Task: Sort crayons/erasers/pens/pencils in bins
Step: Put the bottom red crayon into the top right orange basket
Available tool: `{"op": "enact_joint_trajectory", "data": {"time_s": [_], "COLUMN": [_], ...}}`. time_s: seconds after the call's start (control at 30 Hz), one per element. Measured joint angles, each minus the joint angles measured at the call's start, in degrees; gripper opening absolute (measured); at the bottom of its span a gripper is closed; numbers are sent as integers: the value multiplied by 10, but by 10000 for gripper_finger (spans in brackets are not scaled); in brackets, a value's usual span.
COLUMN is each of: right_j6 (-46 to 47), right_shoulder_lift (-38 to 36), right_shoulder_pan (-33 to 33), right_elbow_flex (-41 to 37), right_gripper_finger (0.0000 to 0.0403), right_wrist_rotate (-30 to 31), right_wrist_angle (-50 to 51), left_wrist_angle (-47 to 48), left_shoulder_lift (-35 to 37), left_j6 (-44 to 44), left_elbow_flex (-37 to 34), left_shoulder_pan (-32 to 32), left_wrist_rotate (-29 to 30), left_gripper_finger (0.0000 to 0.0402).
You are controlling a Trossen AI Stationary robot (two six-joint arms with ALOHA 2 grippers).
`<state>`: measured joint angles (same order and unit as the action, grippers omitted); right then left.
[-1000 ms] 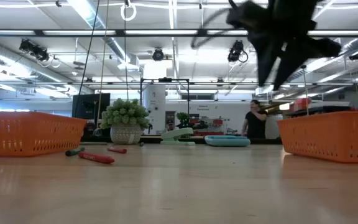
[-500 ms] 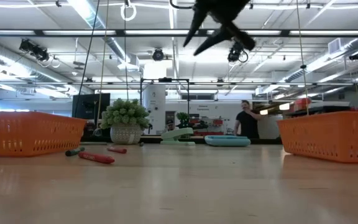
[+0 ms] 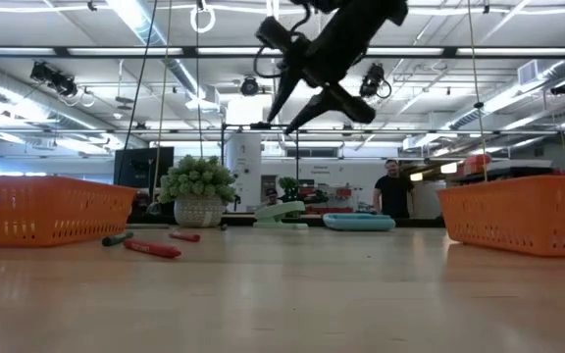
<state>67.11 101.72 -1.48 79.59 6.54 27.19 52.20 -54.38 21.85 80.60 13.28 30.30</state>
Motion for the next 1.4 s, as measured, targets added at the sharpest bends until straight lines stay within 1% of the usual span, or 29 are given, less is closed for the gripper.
{"op": "enact_joint_trajectory", "data": {"time_s": [0.07, 0.17, 0.23, 0.4, 0.5, 0.57, 0.7, 0.93, 1.03, 1.2, 1.33, 1.4], "right_j6": [-30, -85, -117, -176, -183, -181, -167, -133, -128, -134, -179, -210], "right_shoulder_lift": [31, 93, 139, 245, 292, 314, 346, 374, 375, 375, 381, 384], "right_shoulder_pan": [11, 27, 35, 48, 57, 63, 78, 121, 145, 171, 181, 188], "right_elbow_flex": [35, 123, 198, 366, 433, 459, 484, 485, 485, 485, 484, 474], "right_gripper_finger": [131, 131, 131, 131, 131, 131, 131, 131, 131, 131, 131, 131], "right_wrist_rotate": [-21, -46, -51, -54, -64, -66, -66, -59, -27, 55, 100, 124], "right_wrist_angle": [2, 17, 59, 218, 278, 297, 295, 271, 262, 250, 213, 200], "left_wrist_angle": [8, 12, 11, 12, 13, 13, 17, 39, 44, 44, 43, 44], "left_shoulder_lift": [2, 10, 19, 37, 51, 56, 61, 48, 40, 27, 15, 7], "left_j6": [0, 0, -1, 15, 30, 37, 63, 131, 146, 160, 186, 199], "left_elbow_flex": [0, 0, 0, 0, 0, 0, 0, 0, 0, 0, 0, 0], "left_shoulder_pan": [0, 0, 0, 0, 0, 0, 0, 1, 1, 1, 1, 5], "left_wrist_rotate": [2, 16, 25, 31, 31, 31, 31, 16, -6, -11, -11, -25], "left_gripper_finger": [60, 66, 68, 71, 69, 69, 73, 69, 70, 75, 72, 69]}}
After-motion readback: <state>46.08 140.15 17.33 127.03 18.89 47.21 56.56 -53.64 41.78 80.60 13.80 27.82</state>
